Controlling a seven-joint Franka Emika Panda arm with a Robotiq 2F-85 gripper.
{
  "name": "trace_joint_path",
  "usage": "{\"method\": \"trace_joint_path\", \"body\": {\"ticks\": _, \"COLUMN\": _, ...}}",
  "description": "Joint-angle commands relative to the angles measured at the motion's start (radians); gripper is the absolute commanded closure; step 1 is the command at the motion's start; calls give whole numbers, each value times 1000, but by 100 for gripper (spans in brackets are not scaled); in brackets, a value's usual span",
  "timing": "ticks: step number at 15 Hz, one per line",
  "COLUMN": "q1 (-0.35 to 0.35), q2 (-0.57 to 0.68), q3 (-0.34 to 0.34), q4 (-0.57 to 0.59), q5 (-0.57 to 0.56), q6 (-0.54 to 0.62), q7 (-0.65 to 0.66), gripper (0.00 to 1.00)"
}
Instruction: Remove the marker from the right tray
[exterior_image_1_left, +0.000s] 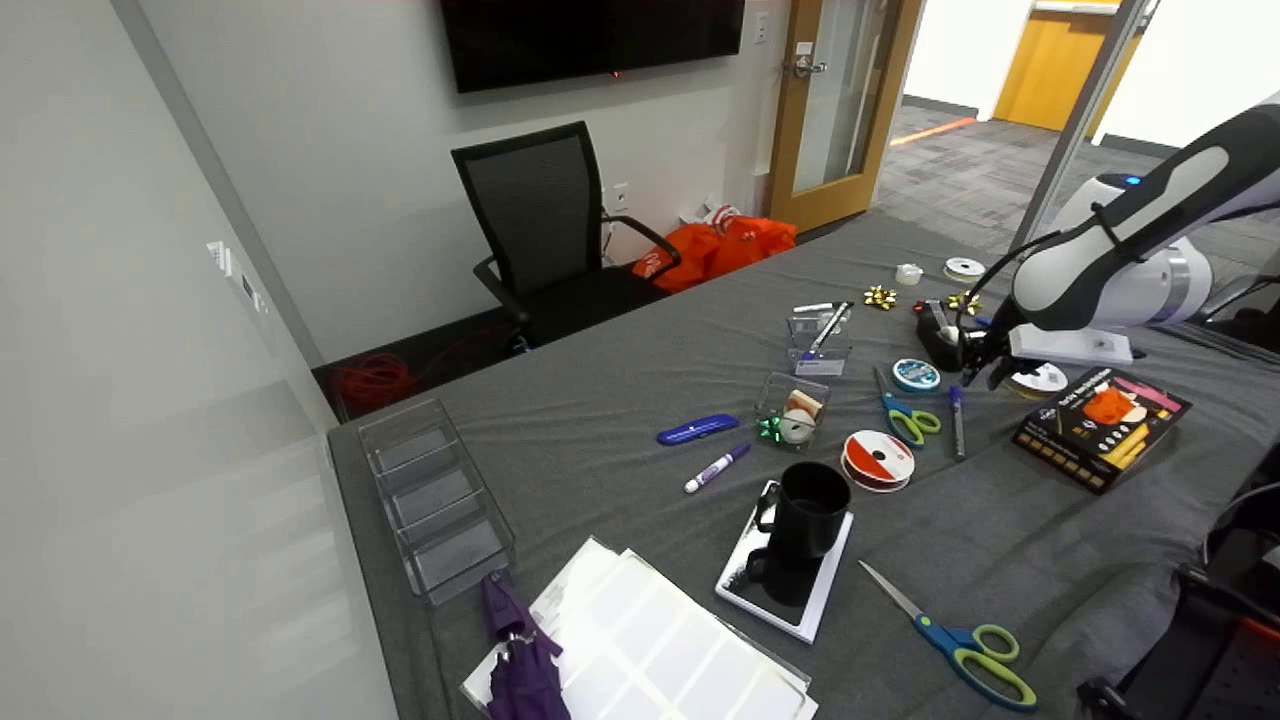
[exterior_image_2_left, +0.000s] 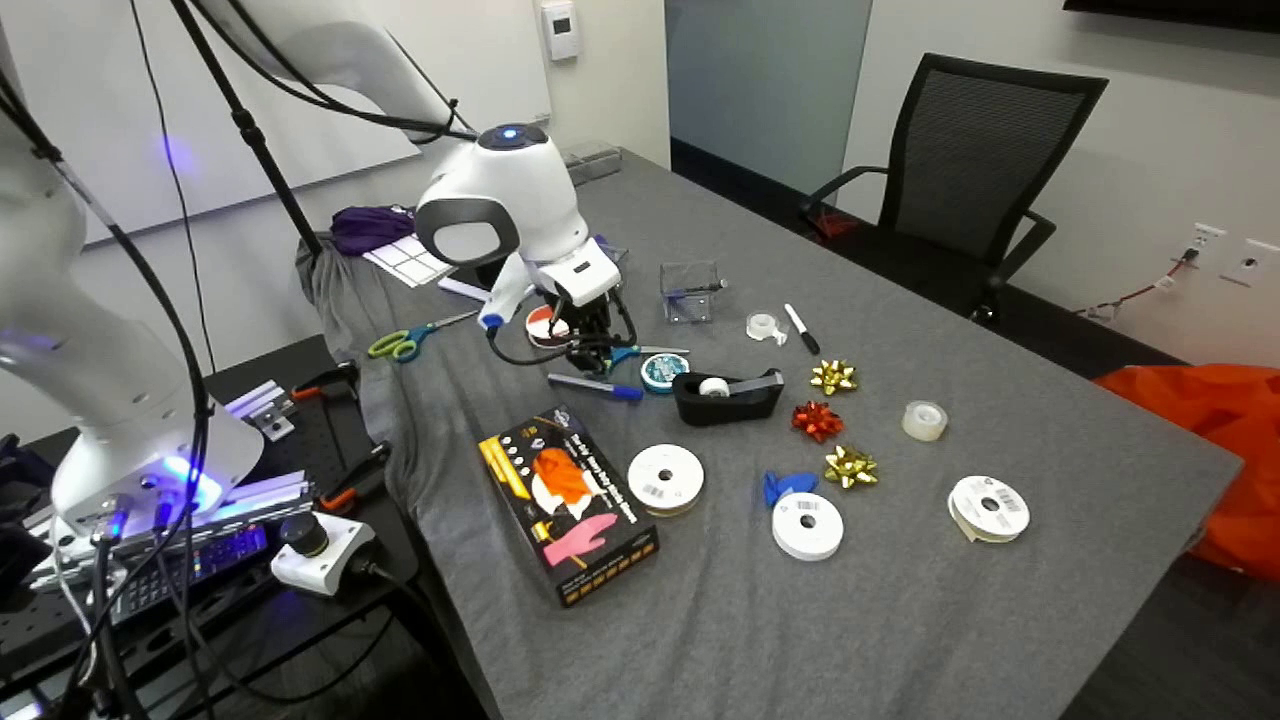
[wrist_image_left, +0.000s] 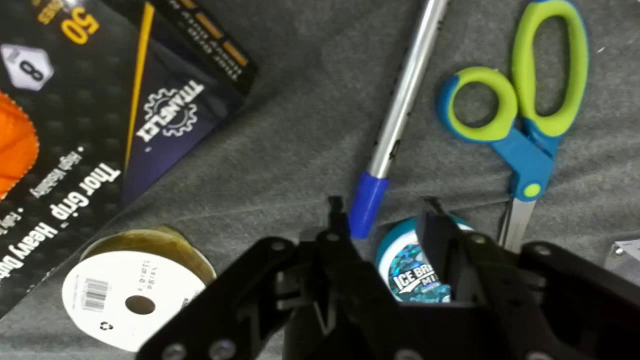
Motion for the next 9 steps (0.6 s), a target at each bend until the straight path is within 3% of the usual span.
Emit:
{"method": "trace_joint_path", "body": {"ticks": 1, "q1": -39, "q2": -30, "q3": 4, "q4": -56, "q5": -27, "q6": 70, "q7": -65, "gripper": 28}}
{"method": "trace_joint_path", "body": {"ticks": 5, "q1": -38, "q2": -22, "q3": 1, "q4": -65, "q5": -33, "q6": 107, "q7": -55, "gripper": 2}}
{"method": "trace_joint_path", "body": {"ticks": 9, "q1": -1, "q2": -26, "q3": -31, "q4": -59, "q5": -55, "q6": 79, "q7": -18, "gripper": 0}}
